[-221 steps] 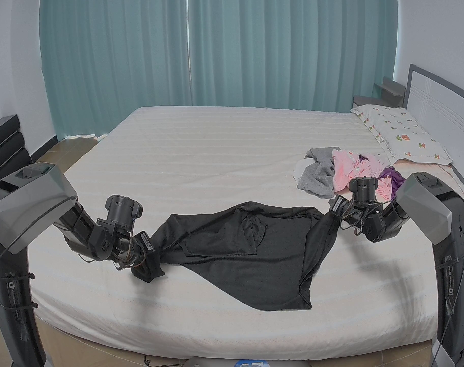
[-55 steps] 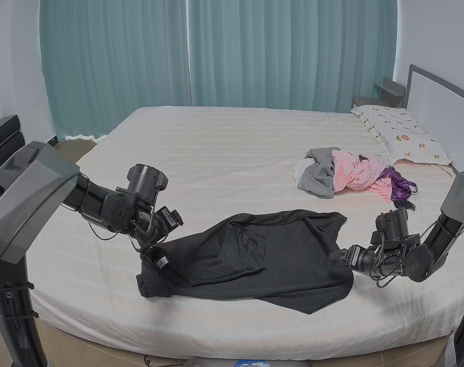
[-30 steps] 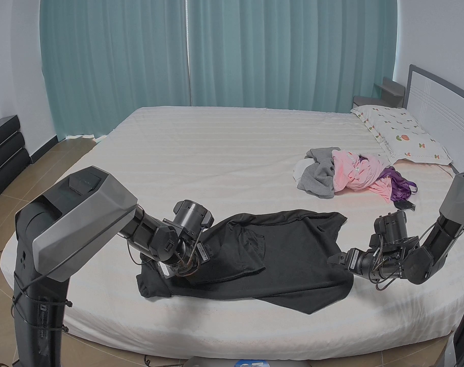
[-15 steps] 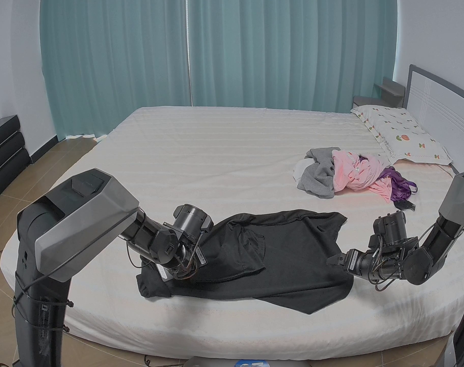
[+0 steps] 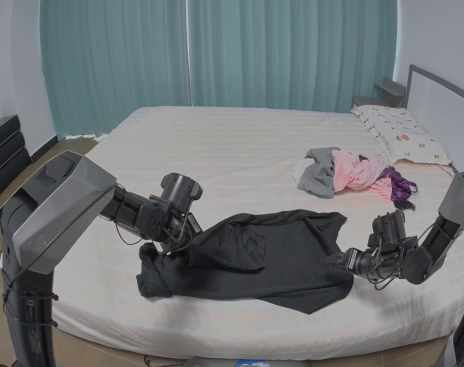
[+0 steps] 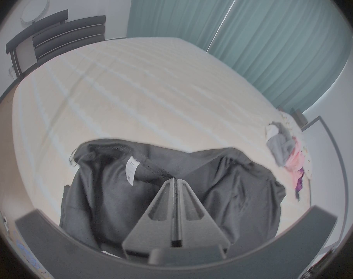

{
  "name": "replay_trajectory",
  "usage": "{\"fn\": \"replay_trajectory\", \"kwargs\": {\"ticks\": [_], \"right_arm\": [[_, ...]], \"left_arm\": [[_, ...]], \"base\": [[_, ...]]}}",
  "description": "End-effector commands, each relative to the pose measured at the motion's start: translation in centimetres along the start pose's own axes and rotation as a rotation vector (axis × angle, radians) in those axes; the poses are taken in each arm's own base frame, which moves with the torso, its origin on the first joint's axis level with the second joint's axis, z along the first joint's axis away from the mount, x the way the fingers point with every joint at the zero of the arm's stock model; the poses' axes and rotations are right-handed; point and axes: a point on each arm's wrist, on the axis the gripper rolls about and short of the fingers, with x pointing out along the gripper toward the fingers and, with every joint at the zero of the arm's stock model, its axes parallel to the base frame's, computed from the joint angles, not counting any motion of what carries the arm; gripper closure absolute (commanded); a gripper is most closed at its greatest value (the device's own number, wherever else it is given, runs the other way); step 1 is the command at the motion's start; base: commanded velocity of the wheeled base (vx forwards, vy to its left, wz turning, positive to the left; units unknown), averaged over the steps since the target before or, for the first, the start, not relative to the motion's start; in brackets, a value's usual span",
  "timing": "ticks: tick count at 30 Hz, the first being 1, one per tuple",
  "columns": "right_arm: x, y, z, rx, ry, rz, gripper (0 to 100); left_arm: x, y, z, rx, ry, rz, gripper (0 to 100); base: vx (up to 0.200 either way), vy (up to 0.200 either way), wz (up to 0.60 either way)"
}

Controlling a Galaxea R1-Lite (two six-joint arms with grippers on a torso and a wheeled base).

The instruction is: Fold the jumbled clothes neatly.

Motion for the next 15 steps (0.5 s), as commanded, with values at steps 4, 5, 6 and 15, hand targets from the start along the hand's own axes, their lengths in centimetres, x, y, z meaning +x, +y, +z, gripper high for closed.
{"fn": "replay_trajectory", "kwargs": {"ticks": [4, 5, 6, 15], "right_arm": [[0.0, 0.0, -0.1, -0.001, 0.002, -0.002, 0], [0.0, 0.0, -0.1, -0.001, 0.002, -0.002, 0], [0.0, 0.1, -0.1, -0.004, 0.002, 0.0, 0], [0.1, 0.1, -0.2, -0.004, 0.005, 0.0, 0]], "left_arm": [[0.9, -0.4, 5.6, -0.141, -0.121, -0.059, 100], [1.2, -0.5, 6.1, -0.17, -0.135, -0.065, 100], [1.4, -0.4, 6.7, -0.207, -0.15, -0.071, 100], [3.9, 2.0, 11.3, -0.388, -0.24, -0.08, 100]], "base": [[0.0, 0.0, 0.0], [0.0, 0.0, 0.0], [0.0, 0.0, 0.0], [0.0, 0.0, 0.0]]}}
